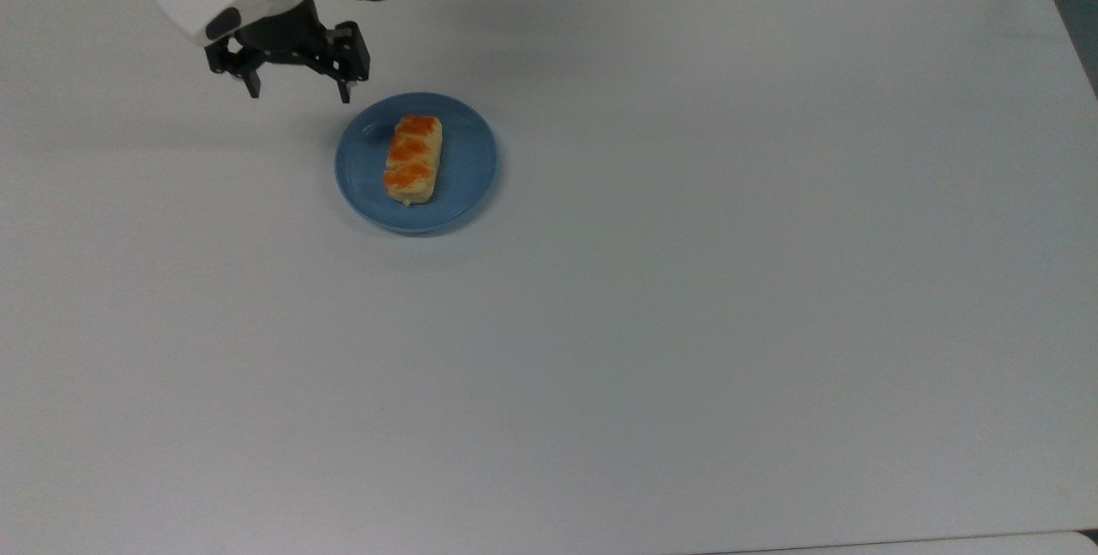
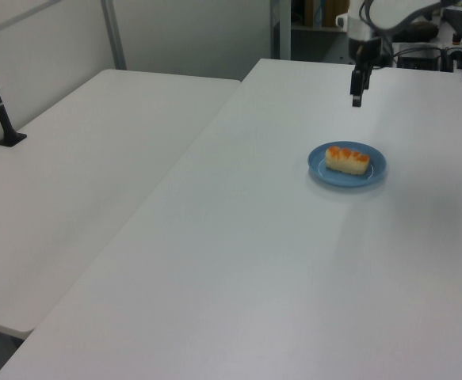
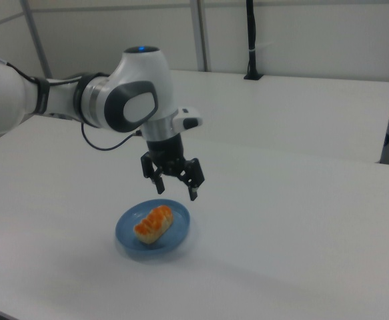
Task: Put the bread on the table
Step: 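Move the open gripper over the bread roll on the blue plate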
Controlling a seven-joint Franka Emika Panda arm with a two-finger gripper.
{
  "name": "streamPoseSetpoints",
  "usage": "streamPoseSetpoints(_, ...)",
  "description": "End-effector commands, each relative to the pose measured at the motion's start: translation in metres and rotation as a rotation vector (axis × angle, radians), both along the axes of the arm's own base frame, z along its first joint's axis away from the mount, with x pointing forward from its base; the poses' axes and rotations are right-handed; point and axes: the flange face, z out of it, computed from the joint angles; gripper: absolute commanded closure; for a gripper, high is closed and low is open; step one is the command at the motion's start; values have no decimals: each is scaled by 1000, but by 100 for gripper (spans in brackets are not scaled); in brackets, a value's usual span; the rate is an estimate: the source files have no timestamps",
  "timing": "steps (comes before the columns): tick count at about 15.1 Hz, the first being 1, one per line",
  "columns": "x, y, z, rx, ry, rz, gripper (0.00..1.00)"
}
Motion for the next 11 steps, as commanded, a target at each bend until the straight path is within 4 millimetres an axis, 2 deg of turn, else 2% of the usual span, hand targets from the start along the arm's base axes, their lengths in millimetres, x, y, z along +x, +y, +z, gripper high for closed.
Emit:
streamPoseSetpoints(1, -9, 55, -39, 0, -7, -20, 0)
streamPoseSetpoints(2, -9, 61, -46, 0, 2, -23, 0)
streamPoseSetpoints(5, 3, 92, -91, -9, 47, -64, 0)
streamPoseSetpoints(9, 8, 92, -110, -21, 42, -59, 2)
streamPoseSetpoints(10, 8, 93, -123, -30, 66, -42, 3)
streamPoseSetpoints(11, 9, 92, -127, -37, 71, -38, 9)
